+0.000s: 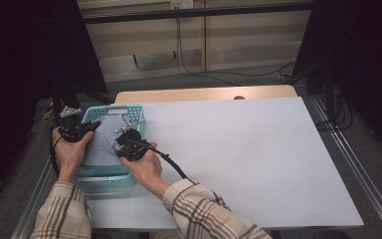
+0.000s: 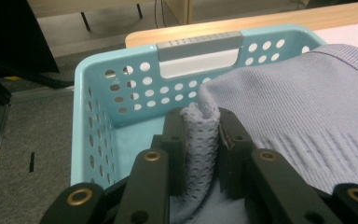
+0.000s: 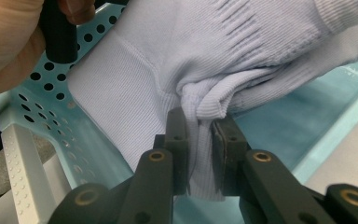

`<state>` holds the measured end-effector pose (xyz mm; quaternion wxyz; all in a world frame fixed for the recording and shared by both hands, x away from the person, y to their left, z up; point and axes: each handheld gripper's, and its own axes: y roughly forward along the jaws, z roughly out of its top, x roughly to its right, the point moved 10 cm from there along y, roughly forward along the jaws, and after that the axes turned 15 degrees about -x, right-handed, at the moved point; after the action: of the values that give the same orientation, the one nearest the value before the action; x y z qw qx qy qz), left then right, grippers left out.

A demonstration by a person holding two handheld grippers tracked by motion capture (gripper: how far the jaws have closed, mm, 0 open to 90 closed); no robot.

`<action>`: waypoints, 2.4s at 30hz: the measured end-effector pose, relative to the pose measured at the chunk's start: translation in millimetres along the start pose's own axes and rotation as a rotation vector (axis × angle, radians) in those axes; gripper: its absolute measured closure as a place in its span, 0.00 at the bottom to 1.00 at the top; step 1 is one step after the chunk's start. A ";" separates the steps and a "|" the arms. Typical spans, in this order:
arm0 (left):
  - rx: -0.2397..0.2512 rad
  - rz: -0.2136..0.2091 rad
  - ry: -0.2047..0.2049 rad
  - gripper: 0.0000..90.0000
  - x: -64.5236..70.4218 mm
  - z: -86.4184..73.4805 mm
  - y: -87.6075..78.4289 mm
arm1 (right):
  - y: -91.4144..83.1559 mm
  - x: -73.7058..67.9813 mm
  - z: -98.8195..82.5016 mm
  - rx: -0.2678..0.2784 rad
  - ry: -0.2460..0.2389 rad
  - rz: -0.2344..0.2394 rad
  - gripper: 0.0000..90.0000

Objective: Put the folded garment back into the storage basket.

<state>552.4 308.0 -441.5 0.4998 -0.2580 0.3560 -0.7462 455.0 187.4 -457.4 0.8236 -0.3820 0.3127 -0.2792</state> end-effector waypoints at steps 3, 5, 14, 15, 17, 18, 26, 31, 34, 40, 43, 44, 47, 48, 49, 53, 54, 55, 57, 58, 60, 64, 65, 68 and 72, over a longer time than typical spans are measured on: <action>-0.011 0.012 0.006 0.84 -1.6 -0.7 1.4 | 1.9 1.5 1.7 0.013 -0.024 -0.008 0.88; -0.010 0.019 0.015 0.84 -3.1 -0.7 2.4 | 1.8 -2.2 -2.1 -0.022 0.016 0.009 0.88; -0.024 0.018 0.008 0.84 -4.3 -2.5 7.7 | 8.8 -0.6 -2.1 -0.038 -0.012 -0.007 0.87; -0.031 0.013 0.004 0.83 -3.7 -3.1 8.2 | 9.4 -2.3 -1.9 -0.037 0.001 0.002 0.87; -0.033 0.013 0.003 0.83 -3.7 -2.6 9.4 | 10.0 -1.7 -1.0 -0.038 -0.007 -0.002 0.87; -0.032 0.011 0.001 0.83 -3.4 -2.4 9.9 | 10.2 -1.6 -0.9 -0.040 -0.004 -0.001 0.87; -0.037 0.018 0.007 0.83 -3.4 -3.2 12.5 | 12.9 0.4 -0.4 -0.048 -0.008 -0.001 0.86; -0.037 0.022 0.011 0.83 -3.7 -1.7 12.3 | 12.7 -1.1 -1.5 -0.065 0.021 -0.003 0.85; -0.047 0.027 0.014 0.82 -4.2 -2.5 14.2 | 13.8 0.6 -1.7 -0.075 -0.008 -0.016 0.83; -0.050 0.069 0.020 0.75 -8.4 -4.9 16.1 | 14.2 -1.6 -1.1 -0.069 -0.034 -0.016 0.73; -0.044 0.043 0.002 0.64 -6.2 -5.8 15.2 | 13.4 -4.7 -0.4 -0.058 -0.043 -0.003 0.65; -0.033 0.044 0.017 0.60 -5.2 -4.3 13.9 | 11.9 -3.6 0.7 -0.052 -0.050 -0.022 0.60; -0.031 0.052 0.029 0.57 -2.4 -2.1 11.9 | 5.6 -3.6 4.1 -0.029 -0.061 -0.039 0.54; -0.017 0.055 0.024 0.54 -3.0 -0.1 11.1 | 4.3 -3.3 3.5 -0.030 -0.036 -0.034 0.54; -0.013 0.050 0.012 0.53 -2.3 0.3 10.3 | 2.8 0.1 4.5 -0.027 -0.047 -0.045 0.52; 0.017 0.043 0.008 0.43 -1.4 3.2 5.0 | -4.1 7.3 7.5 -0.001 -0.049 -0.047 0.50; 0.024 0.045 0.001 0.40 -1.0 3.4 3.4 | -5.4 8.9 10.8 0.030 -0.071 -0.047 0.49; 0.034 0.038 -0.001 0.38 -0.4 4.0 1.1 | -7.2 10.5 11.7 0.037 -0.080 -0.054 0.47; 0.066 0.036 -0.006 0.32 0.9 6.2 -3.5 | -9.7 10.6 12.2 0.050 -0.090 -0.046 0.45; 0.078 0.044 -0.006 0.28 0.9 6.8 -5.9 | -11.0 8.7 7.5 0.020 -0.025 -0.042 0.44; 0.101 0.065 0.012 0.21 0.2 8.1 -10.7 | -13.0 13.0 11.7 0.064 -0.110 -0.048 0.41; 0.126 0.065 0.024 0.12 2.1 7.9 -17.8 | -18.7 14.6 10.4 0.080 -0.113 -0.034 0.35; 0.135 0.072 0.033 0.13 3.5 8.0 -19.4 | -19.3 15.9 10.9 0.086 -0.119 -0.037 0.34; 0.151 0.087 0.066 0.13 6.0 8.7 -24.6 | -23.6 17.8 10.9 0.101 -0.116 -0.023 0.29; 0.179 0.090 0.054 0.08 10.5 9.7 -30.8 | -30.7 22.7 11.5 0.143 -0.132 -0.044 0.22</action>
<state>538.4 303.2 -410.9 0.5441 -0.1758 0.3127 -0.7585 471.3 159.8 -433.6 0.8614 -0.3464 0.2285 -0.2929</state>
